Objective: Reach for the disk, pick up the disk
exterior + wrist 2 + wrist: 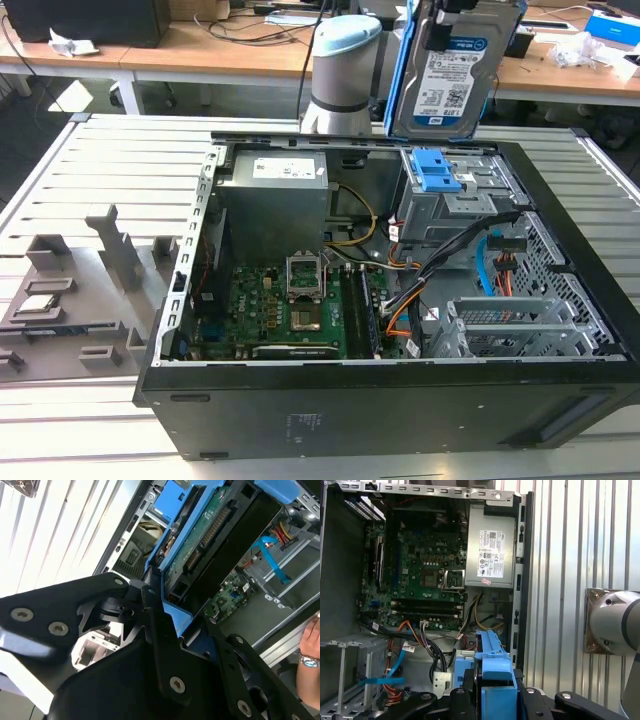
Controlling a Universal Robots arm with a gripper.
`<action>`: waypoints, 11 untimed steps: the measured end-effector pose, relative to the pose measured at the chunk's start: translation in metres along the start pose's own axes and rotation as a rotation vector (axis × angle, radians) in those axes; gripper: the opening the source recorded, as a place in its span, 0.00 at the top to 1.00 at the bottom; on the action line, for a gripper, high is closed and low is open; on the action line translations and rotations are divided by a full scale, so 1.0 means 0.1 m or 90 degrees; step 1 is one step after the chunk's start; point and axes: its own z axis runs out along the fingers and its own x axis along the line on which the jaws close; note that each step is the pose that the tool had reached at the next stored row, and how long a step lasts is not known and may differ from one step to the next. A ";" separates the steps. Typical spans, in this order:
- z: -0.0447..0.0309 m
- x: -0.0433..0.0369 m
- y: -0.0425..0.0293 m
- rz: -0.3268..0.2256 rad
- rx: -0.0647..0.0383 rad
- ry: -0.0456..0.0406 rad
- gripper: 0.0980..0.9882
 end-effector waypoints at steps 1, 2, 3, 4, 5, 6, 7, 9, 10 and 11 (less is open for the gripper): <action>-0.001 0.001 -0.046 0.000 0.000 0.0000 0.70; -0.003 0.001 -0.091 0.000 0.000 0.0000 0.70; -0.006 0.002 -0.147 0.000 0.000 0.0000 0.70; -0.007 0.003 -0.199 0.000 0.000 0.0000 0.70; -0.009 0.004 -0.236 0.000 0.000 0.0000 0.70; -0.010 0.005 -0.261 0.000 0.000 0.0000 0.70; -0.010 0.006 -0.294 0.000 0.000 -0.0001 0.70; -0.012 0.006 -0.300 0.000 0.000 0.0001 0.70; -0.011 0.007 -0.301 0.000 0.000 0.0000 0.70; -0.012 0.007 -0.302 0.000 0.000 0.0000 0.70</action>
